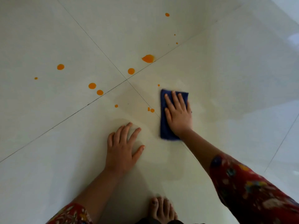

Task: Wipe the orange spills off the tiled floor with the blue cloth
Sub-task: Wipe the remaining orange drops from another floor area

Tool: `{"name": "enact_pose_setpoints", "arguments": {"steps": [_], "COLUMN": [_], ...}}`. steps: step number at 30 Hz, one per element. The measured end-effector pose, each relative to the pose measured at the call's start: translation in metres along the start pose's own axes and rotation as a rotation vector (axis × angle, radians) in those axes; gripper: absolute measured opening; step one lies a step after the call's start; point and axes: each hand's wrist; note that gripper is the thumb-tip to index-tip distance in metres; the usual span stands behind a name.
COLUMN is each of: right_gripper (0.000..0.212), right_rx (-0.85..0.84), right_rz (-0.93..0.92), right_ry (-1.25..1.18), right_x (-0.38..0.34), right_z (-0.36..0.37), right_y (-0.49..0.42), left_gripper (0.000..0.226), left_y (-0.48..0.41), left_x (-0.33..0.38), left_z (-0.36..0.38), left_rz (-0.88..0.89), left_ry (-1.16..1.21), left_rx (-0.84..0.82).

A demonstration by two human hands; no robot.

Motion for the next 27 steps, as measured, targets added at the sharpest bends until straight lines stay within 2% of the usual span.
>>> {"name": "enact_pose_setpoints", "arguments": {"steps": [2, 3, 7, 9, 10, 12, 14, 15, 16, 18, 20, 21, 23, 27], "right_gripper": [0.054, 0.054, 0.054, 0.053, 0.052, 0.051, 0.051, 0.051, 0.05, 0.05, 0.05, 0.05, 0.051, 0.051], "right_rx": [-0.018, -0.015, 0.021, 0.009, 0.007, 0.003, -0.029, -0.051, -0.052, -0.008, 0.02, 0.026, 0.028, 0.029], "right_rz": [-0.102, -0.077, 0.253, 0.266, 0.207, -0.026, -0.238, -0.27, -0.244, -0.034, 0.165, 0.197, 0.092, -0.422], "right_ry": [0.007, 0.003, -0.038, -0.074, -0.072, -0.024, 0.035, 0.048, 0.053, 0.031, 0.0, -0.02, -0.041, 0.019], "right_x": [0.01, 0.021, 0.031, 0.004, -0.013, -0.041, -0.042, -0.032, -0.02, -0.001, -0.007, -0.02, -0.054, -0.088], "right_z": [0.001, -0.001, -0.011, -0.015, -0.014, -0.009, -0.002, -0.002, -0.002, -0.004, -0.005, -0.005, 0.0, 0.016], "right_y": [0.026, 0.027, -0.034, -0.066, -0.072, -0.057, -0.024, -0.011, -0.009, -0.023, -0.048, -0.058, -0.063, 0.005], "left_gripper": [0.058, 0.057, 0.056, 0.059, 0.062, 0.072, 0.083, 0.089, 0.093, 0.097, 0.095, 0.095, 0.095, 0.096], "left_y": [-0.003, -0.003, -0.005, -0.01, -0.014, -0.021, -0.024, -0.024, -0.021, -0.016, -0.013, -0.014, -0.014, -0.013], "left_x": [-0.004, -0.005, -0.006, -0.009, -0.014, -0.03, -0.059, -0.074, -0.088, -0.104, -0.106, -0.106, -0.104, -0.106], "left_z": [-0.001, -0.002, -0.004, -0.008, -0.011, -0.018, -0.023, -0.024, -0.025, -0.026, -0.025, -0.025, -0.025, -0.029], "left_rz": [0.006, 0.001, -0.038, -0.096, -0.132, -0.225, -0.333, -0.382, -0.426, -0.431, -0.407, -0.405, -0.415, -0.42], "left_ry": [0.016, 0.024, 0.097, 0.147, 0.168, 0.196, 0.172, 0.151, 0.133, 0.082, 0.047, 0.046, 0.05, 0.056], "left_rx": [-0.002, -0.006, -0.025, -0.011, -0.004, -0.013, -0.057, -0.089, -0.115, -0.156, -0.177, -0.18, -0.184, -0.214]}}
Point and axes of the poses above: each hand's wrist, its own y-axis away from the middle knuckle, its own z-axis out of the palm, x = y × z, and after that the axes turned 3 degrees about -x, right-handed
